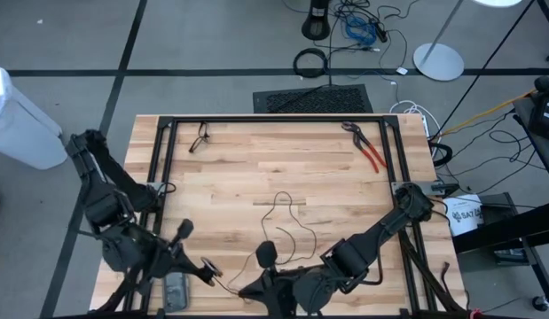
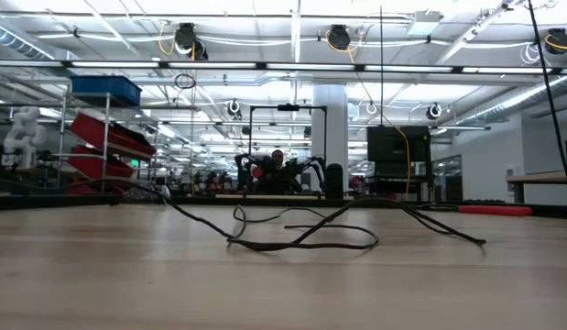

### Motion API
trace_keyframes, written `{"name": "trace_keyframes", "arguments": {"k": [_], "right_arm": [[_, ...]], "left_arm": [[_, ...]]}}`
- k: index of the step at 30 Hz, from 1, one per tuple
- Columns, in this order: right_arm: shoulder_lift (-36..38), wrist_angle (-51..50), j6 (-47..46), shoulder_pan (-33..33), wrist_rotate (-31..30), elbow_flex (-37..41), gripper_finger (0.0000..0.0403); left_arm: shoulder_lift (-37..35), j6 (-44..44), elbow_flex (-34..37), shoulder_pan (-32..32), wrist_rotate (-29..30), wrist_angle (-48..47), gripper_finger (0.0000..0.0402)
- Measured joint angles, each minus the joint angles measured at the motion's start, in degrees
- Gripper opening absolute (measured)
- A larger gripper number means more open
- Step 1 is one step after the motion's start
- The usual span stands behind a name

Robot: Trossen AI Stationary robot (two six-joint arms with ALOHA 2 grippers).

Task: Coil cords
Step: Coil the black wire onto the spool

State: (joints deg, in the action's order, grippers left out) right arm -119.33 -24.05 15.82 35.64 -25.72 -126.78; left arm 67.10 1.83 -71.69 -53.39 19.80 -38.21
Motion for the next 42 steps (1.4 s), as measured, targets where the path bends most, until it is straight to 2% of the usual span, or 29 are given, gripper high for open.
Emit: {"name": "trace_keyframes", "arguments": {"k": [7, 14, 21, 39, 42], "right_arm": [[-0.7, 1.2, 1.3, -1.7, -1.5, 0.0, 0.0000], [-1.7, 3.7, 2.3, -3.9, -1.3, 0.0, 0.0000], [-2.6, 4.2, 2.5, -5.7, -0.8, 0.0, 0.0000], [-6.1, 6.8, -0.2, -10.5, 16.3, 0.0, 0.0000], [-6.4, 5.9, -0.6, -10.9, 17.2, 0.0, 0.0000]], "left_arm": [[2.1, 5.9, 0.0, 3.8, -11.0, 6.1, 0.0002], [3.4, 7.0, 0.0, 6.5, -14.8, 7.0, 0.0002], [5.2, 12.2, 0.0, 8.0, -21.4, 11.4, 0.0002], [5.7, 21.5, 0.0, 8.0, -24.5, 19.3, 0.0002], [5.7, 22.8, 0.0, 8.0, -24.5, 20.6, 0.0002]]}}
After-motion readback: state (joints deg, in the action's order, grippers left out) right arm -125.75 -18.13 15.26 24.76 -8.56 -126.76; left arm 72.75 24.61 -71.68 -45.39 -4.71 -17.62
